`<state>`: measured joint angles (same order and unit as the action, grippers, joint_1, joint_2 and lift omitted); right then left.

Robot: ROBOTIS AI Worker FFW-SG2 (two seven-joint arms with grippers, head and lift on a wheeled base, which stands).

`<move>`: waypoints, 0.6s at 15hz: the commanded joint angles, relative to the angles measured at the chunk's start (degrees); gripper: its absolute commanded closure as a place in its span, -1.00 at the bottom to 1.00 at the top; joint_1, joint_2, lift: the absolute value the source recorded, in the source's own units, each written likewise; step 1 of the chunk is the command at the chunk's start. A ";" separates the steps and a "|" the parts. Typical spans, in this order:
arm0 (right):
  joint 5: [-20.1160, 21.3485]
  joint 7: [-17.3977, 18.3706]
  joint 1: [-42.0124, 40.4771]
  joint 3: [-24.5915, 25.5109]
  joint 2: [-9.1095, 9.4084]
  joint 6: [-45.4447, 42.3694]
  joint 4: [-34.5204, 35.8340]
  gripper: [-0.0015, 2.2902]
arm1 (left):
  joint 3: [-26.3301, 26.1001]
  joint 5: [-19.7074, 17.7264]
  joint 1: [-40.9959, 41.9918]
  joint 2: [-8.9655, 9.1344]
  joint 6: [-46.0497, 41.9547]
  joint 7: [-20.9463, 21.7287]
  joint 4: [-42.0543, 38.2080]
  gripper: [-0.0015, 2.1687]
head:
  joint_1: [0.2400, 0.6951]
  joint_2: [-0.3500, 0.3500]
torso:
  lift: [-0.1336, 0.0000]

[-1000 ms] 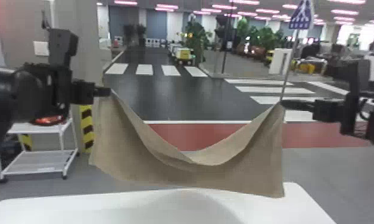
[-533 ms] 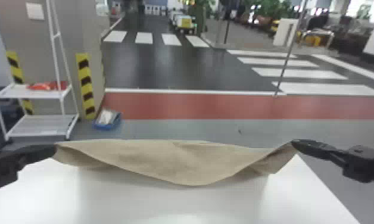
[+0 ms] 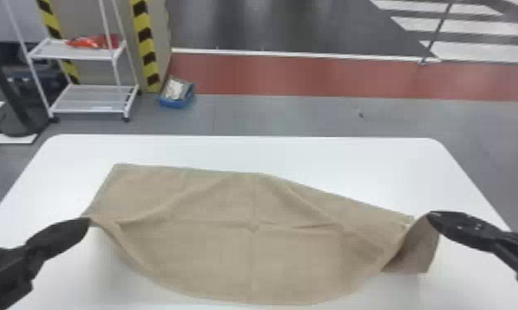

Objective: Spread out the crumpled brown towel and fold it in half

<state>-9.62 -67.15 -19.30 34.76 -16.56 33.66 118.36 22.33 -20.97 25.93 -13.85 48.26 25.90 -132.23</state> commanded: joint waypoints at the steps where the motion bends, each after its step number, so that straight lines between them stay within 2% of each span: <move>1: 0.12 -2.98 -2.15 4.00 0.65 -1.88 -1.02 0.04 | 2.54 1.28 2.54 0.32 -0.66 1.34 -0.23 0.57 | 1.00 -0.21 | -0.86; 4: -0.23 -11.17 -3.11 10.33 0.56 -4.87 -4.19 0.04 | 8.34 2.33 2.02 -0.12 -0.84 4.33 0.65 0.57 | 1.00 -0.22 | -0.86; 7: 0.21 -11.17 -5.57 12.35 0.30 -5.57 -4.80 0.04 | 12.38 4.53 -0.27 -2.41 -0.66 5.56 2.24 0.57 | 1.00 -0.18 | -0.86; 9: 3.90 -11.17 -7.51 10.51 0.21 -9.09 -4.98 0.04 | 13.35 5.15 -0.27 -2.93 -0.66 5.74 2.32 0.57 | 1.00 -0.09 | -0.86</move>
<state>-8.15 -77.98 -25.46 46.46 -16.30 26.89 113.57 34.89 -16.29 25.76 -16.27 47.60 31.56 -130.04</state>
